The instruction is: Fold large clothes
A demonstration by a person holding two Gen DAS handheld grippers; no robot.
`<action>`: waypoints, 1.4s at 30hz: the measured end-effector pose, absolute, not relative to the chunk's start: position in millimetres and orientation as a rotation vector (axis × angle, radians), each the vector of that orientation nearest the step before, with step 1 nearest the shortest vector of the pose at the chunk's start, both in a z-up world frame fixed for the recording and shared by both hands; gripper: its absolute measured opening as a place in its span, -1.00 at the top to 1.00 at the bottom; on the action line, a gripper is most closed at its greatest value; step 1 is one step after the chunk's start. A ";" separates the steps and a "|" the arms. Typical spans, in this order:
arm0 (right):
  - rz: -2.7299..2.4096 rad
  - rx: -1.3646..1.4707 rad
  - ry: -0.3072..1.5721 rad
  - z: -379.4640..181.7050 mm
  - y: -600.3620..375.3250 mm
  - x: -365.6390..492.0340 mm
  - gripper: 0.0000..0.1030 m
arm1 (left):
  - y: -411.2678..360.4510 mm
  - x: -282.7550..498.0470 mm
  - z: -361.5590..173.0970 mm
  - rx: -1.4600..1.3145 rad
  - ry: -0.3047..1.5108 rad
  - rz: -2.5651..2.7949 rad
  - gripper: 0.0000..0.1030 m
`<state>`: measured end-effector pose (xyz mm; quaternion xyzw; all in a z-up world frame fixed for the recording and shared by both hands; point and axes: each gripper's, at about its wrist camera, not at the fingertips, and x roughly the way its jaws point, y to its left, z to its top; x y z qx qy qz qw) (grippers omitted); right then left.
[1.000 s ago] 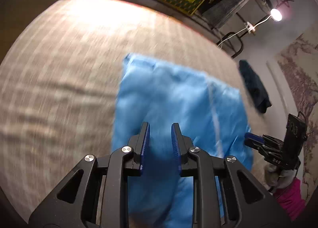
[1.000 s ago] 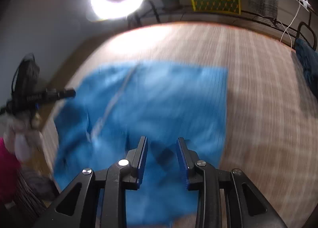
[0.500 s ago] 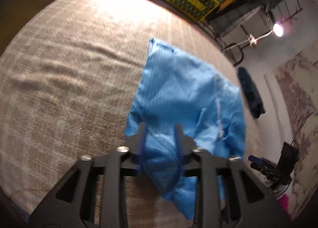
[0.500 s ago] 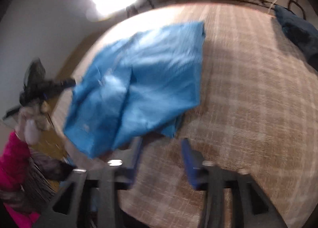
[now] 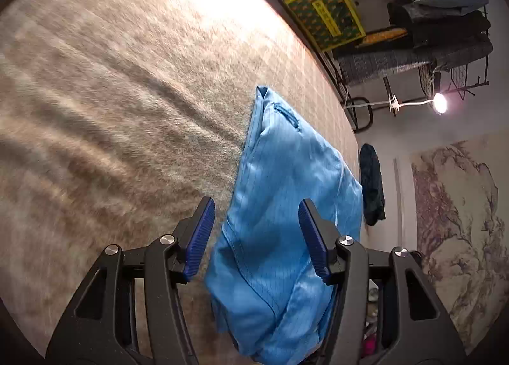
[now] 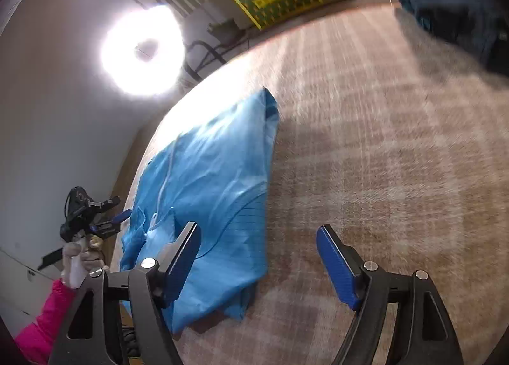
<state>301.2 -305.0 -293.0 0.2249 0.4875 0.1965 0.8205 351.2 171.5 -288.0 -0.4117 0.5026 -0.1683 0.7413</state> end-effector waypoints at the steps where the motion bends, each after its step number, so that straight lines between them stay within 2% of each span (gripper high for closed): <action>1: 0.425 0.481 1.056 -296.7 -304.3 303.0 -0.42 | 170.2 355.2 -292.0 -0.924 1.118 -0.393 -0.09; 8: 0.514 0.538 1.081 -309.8 -301.1 327.2 -0.23 | 152.3 377.7 -305.9 -0.904 1.175 -0.454 -0.09; 10: 0.555 0.575 1.093 -314.3 -299.9 334.3 -0.09 | 150.0 382.5 -306.3 -0.914 1.163 -0.468 -0.09; 11: 0.582 0.608 1.111 -318.8 -297.5 340.0 0.06 | 149.2 385.7 -307.1 -0.921 1.164 -0.477 -0.09; 14: 0.638 0.685 1.119 -327.4 -293.6 350.0 0.22 | 146.7 395.3 -309.2 -0.933 1.167 -0.504 -0.08; 15: 0.649 0.697 1.122 -329.4 -290.8 352.8 0.29 | 145.0 397.4 -309.5 -0.936 1.168 -0.511 -0.04; 17: 0.677 0.700 1.122 -330.3 -280.8 359.4 0.31 | 142.6 403.1 -312.7 -0.935 1.177 -0.515 0.20; 24: 0.692 0.646 1.146 -325.3 -246.6 368.2 0.35 | 127.9 410.8 -309.3 -0.873 1.181 -0.490 0.46; 29: 0.620 0.542 1.156 -312.2 -233.0 371.0 0.67 | 110.1 408.5 -289.8 -0.731 1.163 -0.445 0.74; 33: 0.573 0.413 1.139 -290.1 -218.4 366.3 0.87 | 93.1 400.4 -267.9 -0.616 1.119 -0.429 0.83; 42: 0.547 0.283 1.064 -243.2 -182.8 358.3 0.93 | 76.6 377.5 -233.5 -0.561 1.038 -0.454 0.87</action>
